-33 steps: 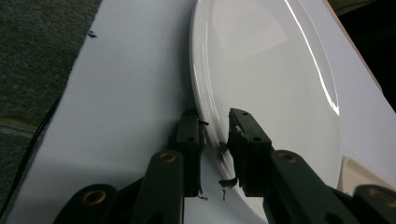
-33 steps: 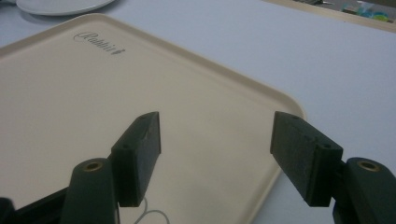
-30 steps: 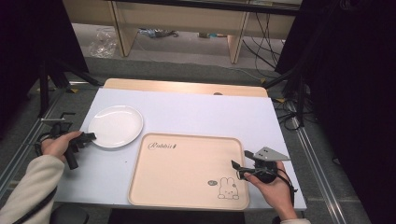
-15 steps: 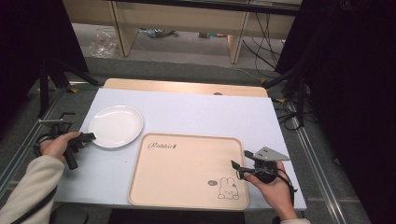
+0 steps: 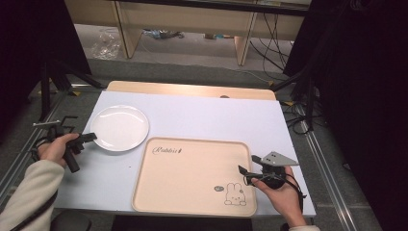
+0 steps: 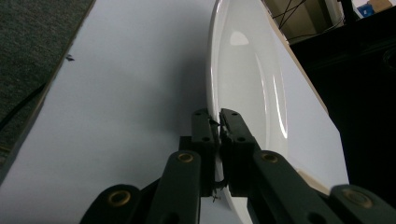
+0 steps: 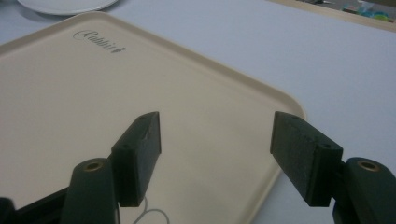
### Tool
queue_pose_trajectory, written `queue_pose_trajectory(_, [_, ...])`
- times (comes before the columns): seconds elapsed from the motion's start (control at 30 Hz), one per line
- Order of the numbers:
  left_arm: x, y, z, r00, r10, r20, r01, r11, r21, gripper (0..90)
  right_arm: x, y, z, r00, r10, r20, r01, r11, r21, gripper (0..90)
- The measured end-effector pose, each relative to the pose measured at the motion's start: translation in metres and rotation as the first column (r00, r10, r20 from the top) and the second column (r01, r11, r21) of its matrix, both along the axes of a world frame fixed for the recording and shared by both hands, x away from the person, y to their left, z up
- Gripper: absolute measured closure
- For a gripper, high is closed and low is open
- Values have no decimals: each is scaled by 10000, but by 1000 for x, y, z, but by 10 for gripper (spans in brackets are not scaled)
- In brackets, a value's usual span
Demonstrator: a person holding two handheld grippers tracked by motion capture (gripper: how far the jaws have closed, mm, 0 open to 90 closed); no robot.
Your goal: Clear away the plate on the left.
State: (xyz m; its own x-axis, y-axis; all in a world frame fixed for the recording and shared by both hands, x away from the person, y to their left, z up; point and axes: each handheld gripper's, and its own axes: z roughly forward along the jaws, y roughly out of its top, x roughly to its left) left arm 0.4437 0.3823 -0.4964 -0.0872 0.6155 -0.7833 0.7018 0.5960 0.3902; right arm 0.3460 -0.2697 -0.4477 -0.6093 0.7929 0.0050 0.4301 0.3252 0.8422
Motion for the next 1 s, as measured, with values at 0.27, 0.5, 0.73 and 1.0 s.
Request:
queue_pose_trajectory(0.27, [0,-1,5,9999,20,161,-24,9998,202,861,0,0,0,10000,13,-6,-13,10000,-22,344])
queue_pose_trajectory(0.5, [0,-2,9,9990,-14,445,7,9999,161,871,0,0,0,10000,-16,51,17,10000,-43,344])
queue_pose_trajectory(0.73, [0,-2,10,9963,52,862,-70,9998,206,871,0,0,0,10000,-26,47,27,10000,-38,343])
queue_pose_trajectory(1.0, [-1,-2,10,9944,251,1026,-246,9997,-59,867,0,0,0,9999,-24,106,24,10000,-73,343])
